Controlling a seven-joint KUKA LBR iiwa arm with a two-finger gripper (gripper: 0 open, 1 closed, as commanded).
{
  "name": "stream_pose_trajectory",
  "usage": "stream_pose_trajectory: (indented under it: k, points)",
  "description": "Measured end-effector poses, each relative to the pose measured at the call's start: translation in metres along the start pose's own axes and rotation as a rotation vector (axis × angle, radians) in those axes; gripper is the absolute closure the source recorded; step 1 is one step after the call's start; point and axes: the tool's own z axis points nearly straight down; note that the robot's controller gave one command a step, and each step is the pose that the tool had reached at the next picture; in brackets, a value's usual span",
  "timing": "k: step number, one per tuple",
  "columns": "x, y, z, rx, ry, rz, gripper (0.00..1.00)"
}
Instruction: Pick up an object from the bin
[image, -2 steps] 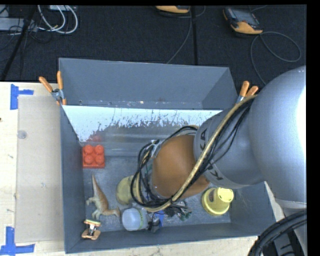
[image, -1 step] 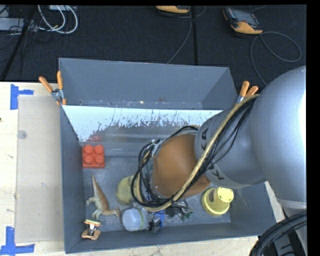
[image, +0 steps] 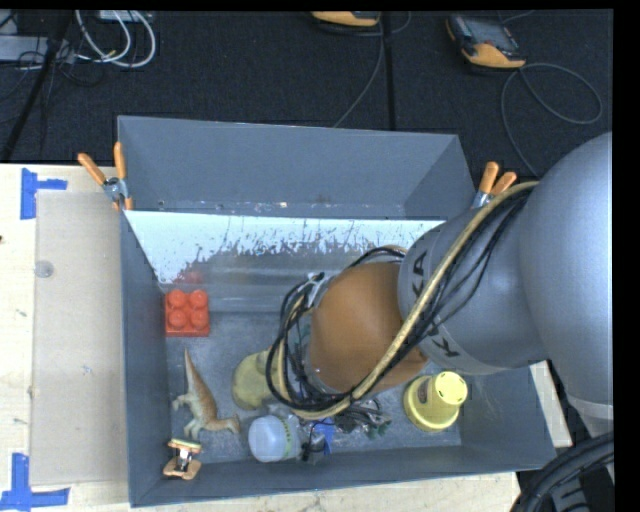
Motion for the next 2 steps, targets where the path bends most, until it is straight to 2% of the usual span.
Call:
stream_pose_trajectory:
  k: [2]
  points:
    - [0.0, 0.001, -0.041, 0.0, -0.001, 0.001, 1.0]
